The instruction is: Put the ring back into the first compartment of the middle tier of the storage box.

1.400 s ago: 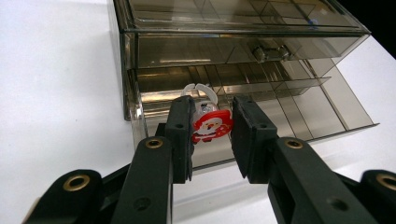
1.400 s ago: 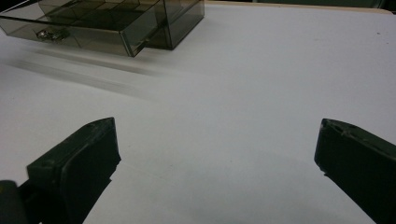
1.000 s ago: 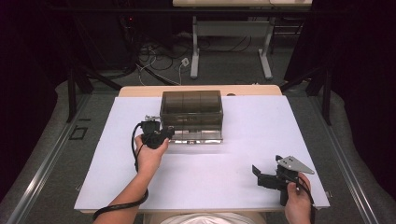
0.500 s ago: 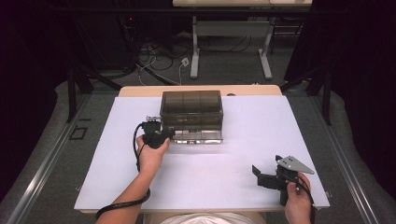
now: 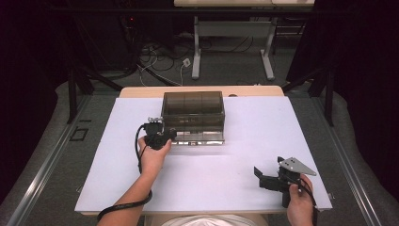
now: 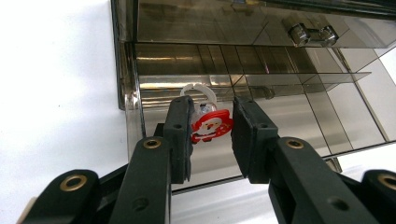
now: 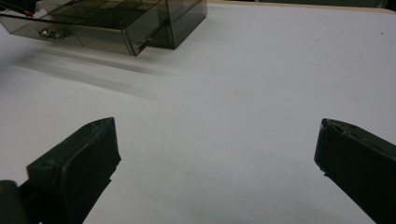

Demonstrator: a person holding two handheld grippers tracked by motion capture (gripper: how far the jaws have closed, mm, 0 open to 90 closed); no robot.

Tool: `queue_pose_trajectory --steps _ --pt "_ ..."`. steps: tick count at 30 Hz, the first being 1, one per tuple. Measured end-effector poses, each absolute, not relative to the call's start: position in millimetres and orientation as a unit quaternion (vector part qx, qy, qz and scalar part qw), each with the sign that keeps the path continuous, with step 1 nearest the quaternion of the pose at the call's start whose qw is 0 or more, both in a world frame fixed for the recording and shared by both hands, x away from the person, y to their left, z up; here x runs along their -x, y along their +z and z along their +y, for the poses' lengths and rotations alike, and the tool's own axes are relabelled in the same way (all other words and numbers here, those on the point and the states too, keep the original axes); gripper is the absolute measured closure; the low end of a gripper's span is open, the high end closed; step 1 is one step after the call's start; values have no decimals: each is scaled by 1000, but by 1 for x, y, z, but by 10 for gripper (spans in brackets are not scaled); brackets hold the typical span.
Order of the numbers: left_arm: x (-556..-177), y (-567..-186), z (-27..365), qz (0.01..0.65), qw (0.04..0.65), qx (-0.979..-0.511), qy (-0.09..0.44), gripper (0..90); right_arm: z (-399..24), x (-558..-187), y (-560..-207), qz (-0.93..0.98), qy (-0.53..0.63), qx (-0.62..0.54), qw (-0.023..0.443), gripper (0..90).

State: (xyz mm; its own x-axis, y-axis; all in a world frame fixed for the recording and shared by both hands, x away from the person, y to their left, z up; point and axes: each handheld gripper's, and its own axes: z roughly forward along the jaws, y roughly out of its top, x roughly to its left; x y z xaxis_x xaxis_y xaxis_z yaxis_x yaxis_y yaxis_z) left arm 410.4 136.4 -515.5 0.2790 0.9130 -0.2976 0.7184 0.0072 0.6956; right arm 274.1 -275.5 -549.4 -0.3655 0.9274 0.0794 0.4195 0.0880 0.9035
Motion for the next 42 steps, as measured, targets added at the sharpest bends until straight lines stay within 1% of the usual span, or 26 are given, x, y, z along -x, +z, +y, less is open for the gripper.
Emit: queue_pose_trajectory --steps 6,18,26,30,32,34,42 --pt "-411 -516 135 590 401 -690 122 666 -276 -274 -549 685 462 -492 274 0" --pt "-408 -511 132 580 407 -694 127 559 -275 -274 -549 686 463 -490 274 0" --pt "-406 -508 132 578 415 -693 121 496 -275 -274 -550 684 465 -490 274 0" --pt "-406 -508 134 573 421 -691 129 466 -276 -273 -549 684 464 -493 273 0" --pt "-405 -507 137 569 416 -698 127 450 -277 -274 -549 683 465 -492 274 0" --pt "-404 -507 136 569 420 -694 135 435 -277 -274 -549 684 463 -493 273 0" --pt "-400 -504 137 545 424 -706 159 350 -278 -273 -549 684 460 -496 274 0"
